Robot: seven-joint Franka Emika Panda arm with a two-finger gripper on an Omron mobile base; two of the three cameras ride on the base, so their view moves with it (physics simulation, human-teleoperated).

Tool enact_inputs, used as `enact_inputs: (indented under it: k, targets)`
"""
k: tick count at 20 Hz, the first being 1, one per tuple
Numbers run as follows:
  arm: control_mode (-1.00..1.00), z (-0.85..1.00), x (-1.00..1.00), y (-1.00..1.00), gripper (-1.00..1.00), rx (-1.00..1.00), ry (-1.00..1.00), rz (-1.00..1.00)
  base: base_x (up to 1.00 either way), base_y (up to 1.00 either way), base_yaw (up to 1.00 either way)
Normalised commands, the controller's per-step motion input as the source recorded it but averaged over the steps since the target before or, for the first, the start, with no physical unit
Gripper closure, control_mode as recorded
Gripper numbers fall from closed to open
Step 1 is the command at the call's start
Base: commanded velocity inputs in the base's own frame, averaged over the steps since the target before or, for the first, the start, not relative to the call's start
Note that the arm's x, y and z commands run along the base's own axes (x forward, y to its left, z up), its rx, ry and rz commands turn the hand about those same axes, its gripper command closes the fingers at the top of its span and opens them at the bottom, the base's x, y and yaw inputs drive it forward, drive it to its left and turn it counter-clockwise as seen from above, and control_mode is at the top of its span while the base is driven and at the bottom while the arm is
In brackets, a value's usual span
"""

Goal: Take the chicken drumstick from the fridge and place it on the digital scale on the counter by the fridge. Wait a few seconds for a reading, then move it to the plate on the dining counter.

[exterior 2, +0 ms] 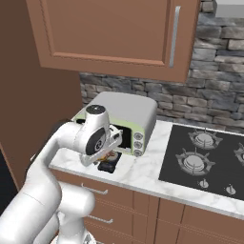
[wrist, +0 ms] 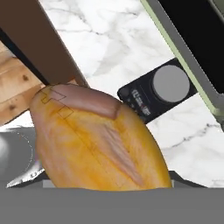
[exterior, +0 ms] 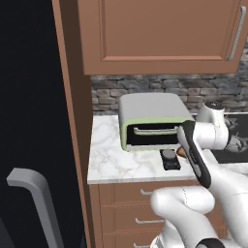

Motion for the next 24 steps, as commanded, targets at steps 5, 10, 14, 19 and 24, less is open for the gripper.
enact_inputs:
  k: [5, 10, 14, 19, 24]
  targets:
    - [-1.0, 0.94, -0.62, -0.06, 1.0, 0.0, 0.0, -0.28, 0.0, 0.0, 0.0]
    - [-1.0, 1.0, -0.29, -0.12, 1.0, 0.02, 0.0, -0.39, 0.0, 0.0, 0.0]
    - [-1.0, 0.51, -0.71, -0.3, 1.0, 0.13, 0.0, -0.11, 0.0, 0.0, 0.0]
    - [-1.0, 0.33, -0.62, -0.22, 1.0, 0.12, -0.04, 0.0, 0.0, 0.0, 0.0]
    - [-1.0, 0.09, -0.15, 0.0, 1.0, 0.01, -0.03, 0.0, 0.0, 0.0, 0.0]
